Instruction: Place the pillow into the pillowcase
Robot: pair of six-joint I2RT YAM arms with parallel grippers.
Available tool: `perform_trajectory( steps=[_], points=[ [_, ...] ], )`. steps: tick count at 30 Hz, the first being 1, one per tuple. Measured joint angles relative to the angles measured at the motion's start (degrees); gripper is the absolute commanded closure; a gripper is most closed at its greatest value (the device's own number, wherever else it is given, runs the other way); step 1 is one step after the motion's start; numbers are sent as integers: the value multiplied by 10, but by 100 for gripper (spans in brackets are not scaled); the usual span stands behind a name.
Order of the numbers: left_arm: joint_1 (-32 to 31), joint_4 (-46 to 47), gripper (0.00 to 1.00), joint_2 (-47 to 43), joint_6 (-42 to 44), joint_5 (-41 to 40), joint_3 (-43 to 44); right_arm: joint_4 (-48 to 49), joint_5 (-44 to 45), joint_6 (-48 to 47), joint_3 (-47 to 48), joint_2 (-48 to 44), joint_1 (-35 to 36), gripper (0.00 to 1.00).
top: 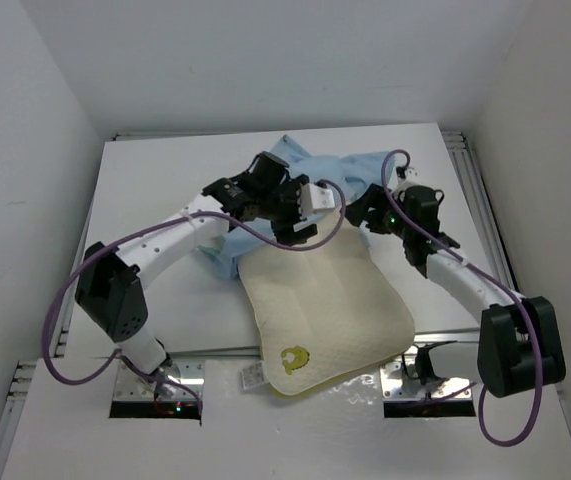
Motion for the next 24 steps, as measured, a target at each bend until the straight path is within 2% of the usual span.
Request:
perform_trajectory(
  steps=[3,6,9,11,14,18,21,24],
  points=[
    [46,-24,17,-26,-16,-6,12,-121,22,-84,91,-3,0,24],
    [151,-58,20,-86,-16,-8,-7,-223,50,-162,166,-16,17,25],
    [269,-81,21,-178,0,-21,-80,-280,87,-220,202,-31,95,24],
    [309,-96,19,-243,24,-30,-150,-288,105,-231,207,-29,170,24],
    [312,-101,15,-306,51,-36,-253,-282,146,-235,210,8,295,23],
    [316,-68,14,-305,60,-41,-345,-268,193,-230,236,103,418,22],
    [320,-18,13,-289,61,-40,-377,-248,218,-216,251,165,460,20],
    [320,28,12,-287,75,-23,-399,-241,239,-190,252,208,471,19]
  ],
)
